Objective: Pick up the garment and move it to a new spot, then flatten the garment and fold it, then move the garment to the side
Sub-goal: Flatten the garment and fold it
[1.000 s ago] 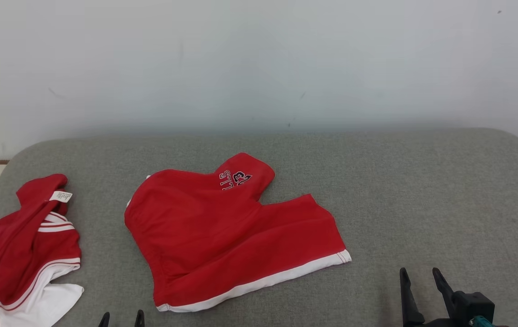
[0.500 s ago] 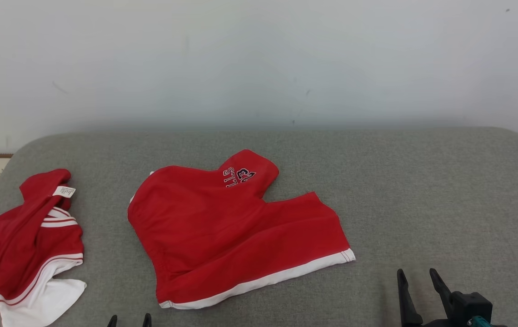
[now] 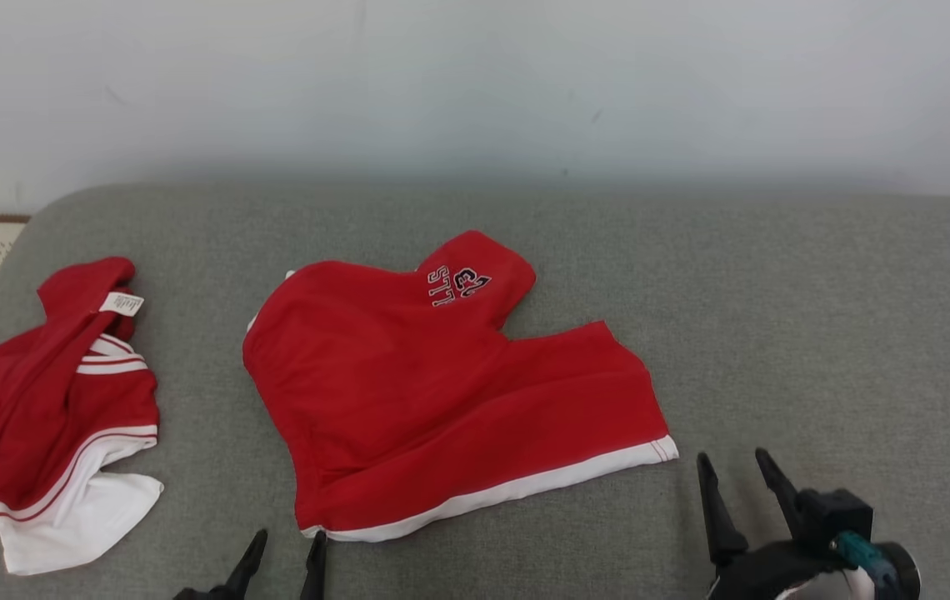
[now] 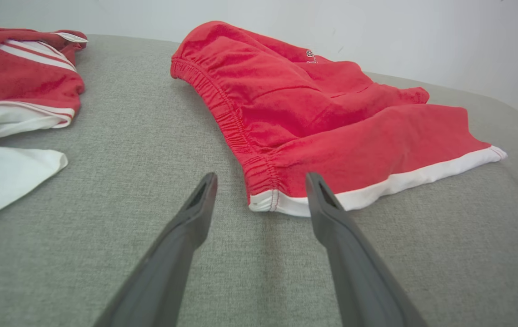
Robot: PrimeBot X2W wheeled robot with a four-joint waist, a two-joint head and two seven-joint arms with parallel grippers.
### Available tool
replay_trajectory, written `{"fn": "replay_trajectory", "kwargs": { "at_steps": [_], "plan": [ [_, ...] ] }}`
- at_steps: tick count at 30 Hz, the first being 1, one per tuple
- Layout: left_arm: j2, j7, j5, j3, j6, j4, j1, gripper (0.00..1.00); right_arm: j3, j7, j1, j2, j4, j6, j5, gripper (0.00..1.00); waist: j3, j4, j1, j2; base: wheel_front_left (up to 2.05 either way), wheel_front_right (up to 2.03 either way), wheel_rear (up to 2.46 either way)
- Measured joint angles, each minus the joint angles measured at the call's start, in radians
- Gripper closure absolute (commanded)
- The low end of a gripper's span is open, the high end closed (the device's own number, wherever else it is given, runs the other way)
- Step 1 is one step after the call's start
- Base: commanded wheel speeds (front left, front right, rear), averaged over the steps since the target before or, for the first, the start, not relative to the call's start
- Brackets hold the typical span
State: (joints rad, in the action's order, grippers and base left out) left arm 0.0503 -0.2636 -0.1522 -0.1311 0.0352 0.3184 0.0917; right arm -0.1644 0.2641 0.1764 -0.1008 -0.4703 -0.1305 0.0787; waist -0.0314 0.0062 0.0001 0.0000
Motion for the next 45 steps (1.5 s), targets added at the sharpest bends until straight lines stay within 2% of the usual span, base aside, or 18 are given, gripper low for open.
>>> {"fn": "replay_trajectory", "kwargs": {
  "at_steps": [9, 21, 22, 24, 25, 26, 27, 42, 43, 45],
  "plan": [
    [0.0, 0.0, -0.033, -0.01, 0.061, 0.064, 0.082, 0.0, -0.021, 0.0, 0.074, -0.018, 0.002, 0.0, 0.018, 0.0, -0.084, 0.009, 0.0001, 0.0001, 0.0, 0.0, 0.0],
    [0.0, 0.0, -0.064, -0.016, 0.093, 0.083, 0.116, 0.0, -0.022, 0.0, 0.09, -0.039, 0.019, 0.0, 0.028, 0.0, -0.148, -0.007, 0.0, 0.0001, 0.0, 0.0, 0.0],
    [0.0, 0.0, -0.07, -0.026, 0.094, 0.085, 0.115, 0.08, -0.021, 0.0, 0.093, -0.039, 0.021, 0.0, 0.028, 0.0, -0.15, -0.008, 0.0, 0.0001, 0.0, 0.0, 0.0],
    [0.0, 0.0, -0.097, -0.056, 0.094, 0.084, 0.114, 0.36, -0.021, 0.0, 0.098, -0.038, 0.024, 0.0, 0.03, 0.0, -0.153, -0.008, 0.0, 0.0001, 0.0, 0.0, 0.0],
    [0.0, 0.0, -0.103, -0.07, 0.094, 0.083, 0.114, 0.63, -0.022, 0.0, 0.098, -0.038, 0.024, 0.0, 0.03, 0.0, -0.154, -0.008, 0.0, 0.0001, 0.0, 0.0, 0.0],
    [-0.001, 0.0, -0.106, -0.077, 0.094, 0.081, 0.114, 0.74, -0.025, 0.0, 0.098, -0.038, 0.025, 0.0, 0.033, 0.0, -0.154, -0.007, 0.0, 0.0001, 0.0, 0.0, 0.0],
    [-0.001, 0.0, -0.112, -0.08, 0.095, 0.074, 0.114, 1.0, -0.029, 0.0, 0.098, -0.039, 0.026, 0.0, 0.035, 0.0, -0.155, -0.006, -0.0001, 0.0001, 0.0, 0.0, 0.0],
    [-0.001, 0.0, -0.093, -0.065, 0.095, 0.055, 0.112, 1.0, -0.167, 0.0, 0.103, -0.061, -0.013, 0.0, 0.117, 0.0, -0.169, 0.025, -0.0001, 0.0001, 0.0, 0.0, 0.0],
    [0.0, 0.0, -0.093, -0.065, 0.095, 0.056, 0.113, 1.0, -0.17, 0.0, 0.104, -0.062, -0.016, 0.0, 0.118, 0.02, -0.17, 0.027, -0.0001, 0.0, 0.0, 0.0, 0.0],
    [-0.001, 0.0, -0.092, -0.064, 0.095, 0.056, 0.114, 1.0, -0.176, 0.0, 0.11, -0.064, -0.022, 0.0, 0.125, 0.18, -0.172, 0.03, -0.0002, 0.0, 0.0, 0.0, 0.0]
  ]
}}
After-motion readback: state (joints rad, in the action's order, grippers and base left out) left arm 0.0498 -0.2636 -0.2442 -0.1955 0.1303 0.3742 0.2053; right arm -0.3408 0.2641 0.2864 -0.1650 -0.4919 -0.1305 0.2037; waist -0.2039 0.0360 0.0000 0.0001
